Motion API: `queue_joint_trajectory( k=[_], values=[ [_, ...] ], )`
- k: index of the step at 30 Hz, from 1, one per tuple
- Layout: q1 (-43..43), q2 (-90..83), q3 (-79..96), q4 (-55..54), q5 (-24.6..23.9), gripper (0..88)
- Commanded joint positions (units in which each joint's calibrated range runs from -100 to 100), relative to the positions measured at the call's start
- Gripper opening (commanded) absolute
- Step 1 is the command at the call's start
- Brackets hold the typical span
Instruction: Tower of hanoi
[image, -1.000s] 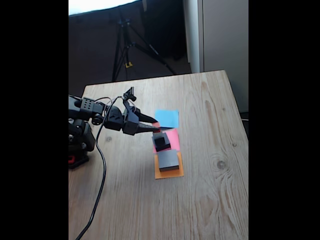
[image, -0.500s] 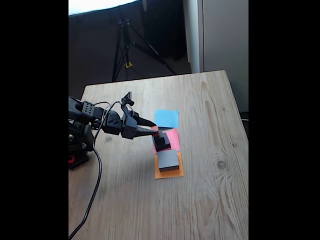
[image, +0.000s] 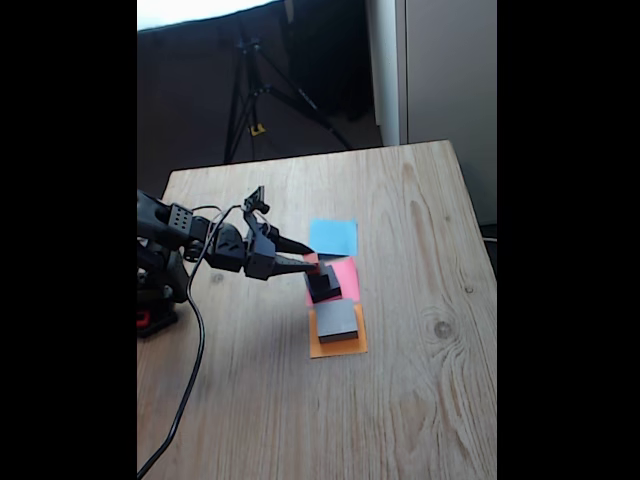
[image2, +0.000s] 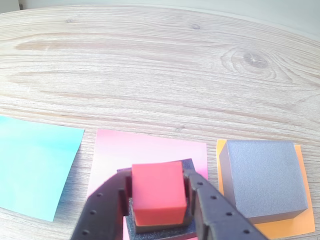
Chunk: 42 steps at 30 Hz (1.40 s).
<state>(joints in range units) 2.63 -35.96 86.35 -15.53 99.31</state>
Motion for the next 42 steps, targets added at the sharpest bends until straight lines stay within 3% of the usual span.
queue_joint_trajectory(
  k=[1, 26, 34, 42],
  values=[
    [-0.08, 0.53, -0.08, -1.34, 0.69, 1.2],
    [0.0, 0.91, 0.56, -2.96, 0.69, 4.1],
    [-0.17, 0.91, 1.28, -3.2, 0.69, 7.6],
    [0.0, 0.91, 1.37, -4.26, 0.69, 17.1]
  ],
)
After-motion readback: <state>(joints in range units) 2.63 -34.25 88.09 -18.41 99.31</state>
